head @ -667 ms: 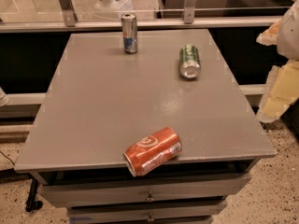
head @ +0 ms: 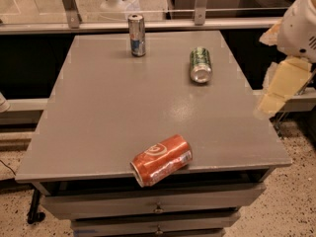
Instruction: Place green can upright
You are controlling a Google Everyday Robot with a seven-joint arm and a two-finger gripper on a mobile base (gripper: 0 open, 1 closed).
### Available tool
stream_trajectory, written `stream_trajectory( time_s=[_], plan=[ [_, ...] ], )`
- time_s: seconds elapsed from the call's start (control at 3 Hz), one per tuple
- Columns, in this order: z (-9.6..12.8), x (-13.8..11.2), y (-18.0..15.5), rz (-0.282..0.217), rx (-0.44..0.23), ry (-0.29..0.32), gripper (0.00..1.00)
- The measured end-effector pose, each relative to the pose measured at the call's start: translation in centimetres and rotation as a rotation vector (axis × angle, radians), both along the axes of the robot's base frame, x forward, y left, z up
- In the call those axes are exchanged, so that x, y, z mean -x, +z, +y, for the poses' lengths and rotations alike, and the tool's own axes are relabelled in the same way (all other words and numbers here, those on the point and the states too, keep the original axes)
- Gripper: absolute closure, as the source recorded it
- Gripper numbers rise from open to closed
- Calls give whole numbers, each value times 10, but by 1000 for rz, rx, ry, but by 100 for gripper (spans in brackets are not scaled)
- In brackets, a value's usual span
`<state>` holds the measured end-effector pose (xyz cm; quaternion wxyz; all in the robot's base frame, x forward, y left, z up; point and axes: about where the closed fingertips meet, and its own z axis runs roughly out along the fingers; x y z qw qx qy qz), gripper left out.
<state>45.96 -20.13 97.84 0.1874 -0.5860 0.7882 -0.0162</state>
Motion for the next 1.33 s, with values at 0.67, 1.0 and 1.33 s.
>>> stream_trajectory(
  time_s=[0.67, 1.0, 1.33],
  plan=[
    [49, -104, -15, -9, -153, -195, 0],
    [66, -155, -29, -12, -210, -342, 0],
    [73, -195, -49, -16, -222, -494, 0]
  ],
)
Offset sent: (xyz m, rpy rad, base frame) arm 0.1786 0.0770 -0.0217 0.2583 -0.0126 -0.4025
